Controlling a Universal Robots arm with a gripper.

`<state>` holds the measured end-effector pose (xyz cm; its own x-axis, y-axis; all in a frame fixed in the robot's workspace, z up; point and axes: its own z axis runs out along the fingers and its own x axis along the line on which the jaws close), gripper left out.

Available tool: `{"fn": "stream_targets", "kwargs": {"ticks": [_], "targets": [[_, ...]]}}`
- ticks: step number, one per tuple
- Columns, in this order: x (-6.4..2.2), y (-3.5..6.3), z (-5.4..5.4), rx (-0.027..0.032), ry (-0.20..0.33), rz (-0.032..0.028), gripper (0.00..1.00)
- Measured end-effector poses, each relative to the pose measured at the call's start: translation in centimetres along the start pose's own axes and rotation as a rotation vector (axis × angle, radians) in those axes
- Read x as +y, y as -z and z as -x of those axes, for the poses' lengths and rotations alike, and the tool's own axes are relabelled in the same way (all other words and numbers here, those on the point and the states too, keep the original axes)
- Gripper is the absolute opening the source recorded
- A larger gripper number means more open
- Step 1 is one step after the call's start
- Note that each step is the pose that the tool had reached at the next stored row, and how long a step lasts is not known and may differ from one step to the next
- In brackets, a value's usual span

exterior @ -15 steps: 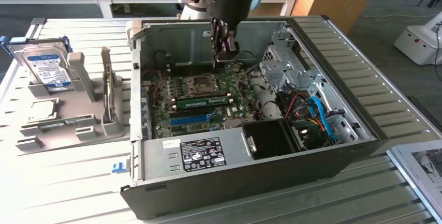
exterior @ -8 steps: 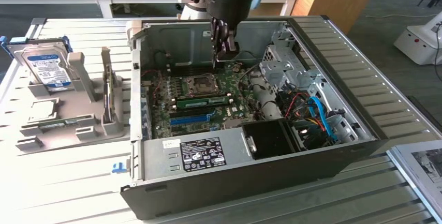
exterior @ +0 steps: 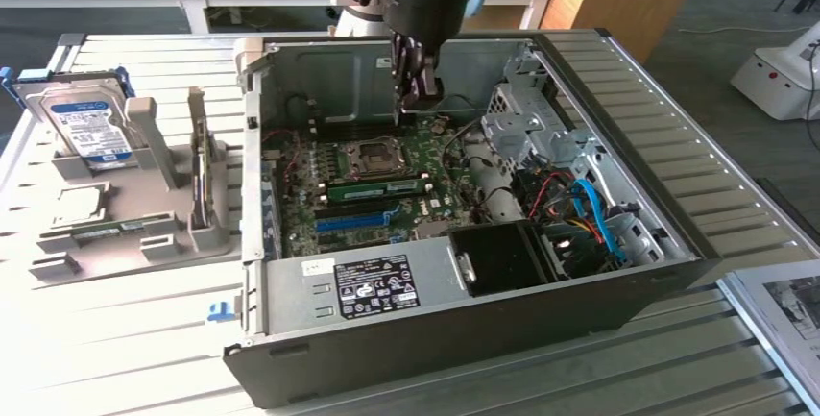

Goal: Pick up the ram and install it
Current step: 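Press down the ram until it locks into place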

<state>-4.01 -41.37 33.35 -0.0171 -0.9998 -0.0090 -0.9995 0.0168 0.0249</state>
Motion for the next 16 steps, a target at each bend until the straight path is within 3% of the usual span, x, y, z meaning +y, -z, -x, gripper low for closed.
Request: {"fn": "stream_targets", "kwargs": {"ticks": [16], "targets": [[-0.24,0.01,0.0,0.0001,0.0,0.0,0.1]]}}
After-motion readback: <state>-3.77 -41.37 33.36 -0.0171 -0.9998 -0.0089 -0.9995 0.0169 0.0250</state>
